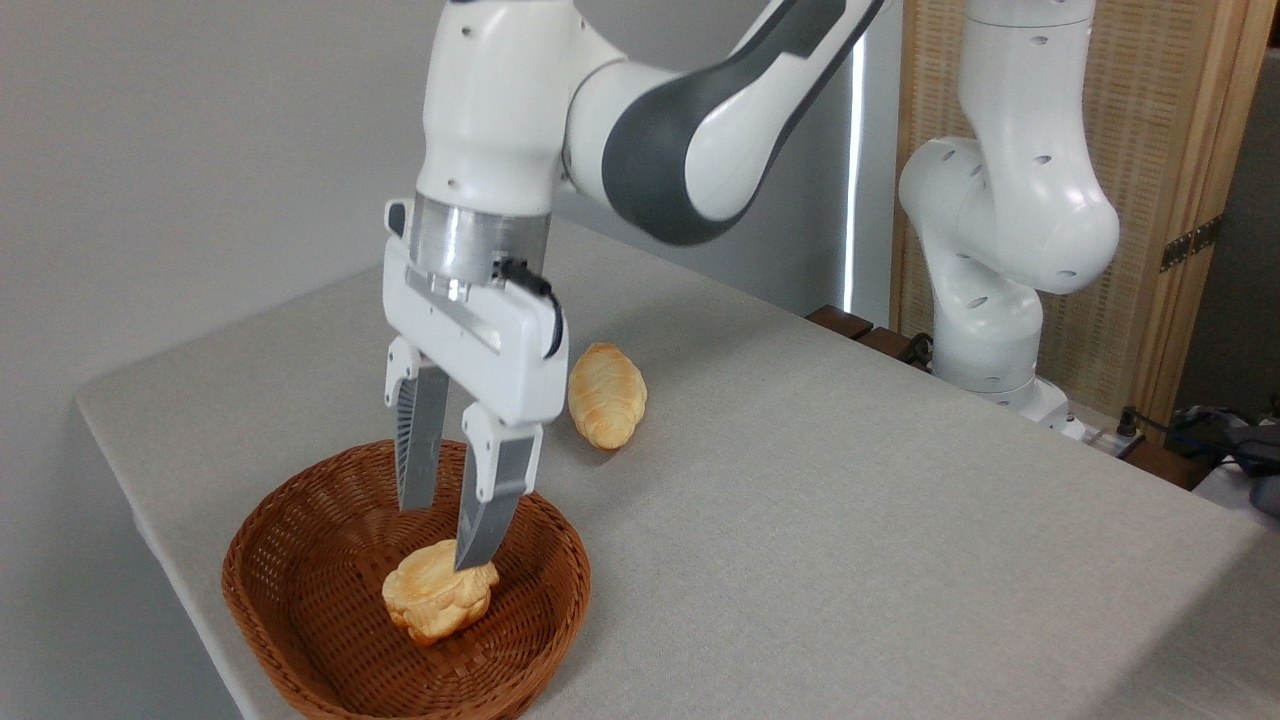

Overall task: Put bread into the basket
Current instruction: 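Lower the roll into the basket and open the gripper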

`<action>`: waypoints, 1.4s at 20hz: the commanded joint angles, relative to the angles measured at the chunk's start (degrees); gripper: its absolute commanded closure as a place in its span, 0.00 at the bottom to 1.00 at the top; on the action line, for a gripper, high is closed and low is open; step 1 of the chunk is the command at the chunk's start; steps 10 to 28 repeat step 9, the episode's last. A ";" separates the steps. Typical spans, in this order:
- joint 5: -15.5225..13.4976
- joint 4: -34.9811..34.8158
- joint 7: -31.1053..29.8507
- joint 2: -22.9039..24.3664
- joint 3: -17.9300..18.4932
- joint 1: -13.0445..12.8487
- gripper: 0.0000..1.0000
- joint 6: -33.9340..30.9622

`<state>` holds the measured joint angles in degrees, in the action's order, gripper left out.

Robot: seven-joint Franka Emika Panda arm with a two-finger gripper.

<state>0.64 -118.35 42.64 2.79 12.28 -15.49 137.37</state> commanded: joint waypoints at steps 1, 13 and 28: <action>-0.81 -0.04 -1.07 5.45 0.11 -0.33 0.00 -8.14; -0.72 -0.04 -1.95 12.06 0.55 -0.15 0.00 -25.04; -0.72 -0.04 -1.95 12.06 0.55 -0.15 0.00 -25.04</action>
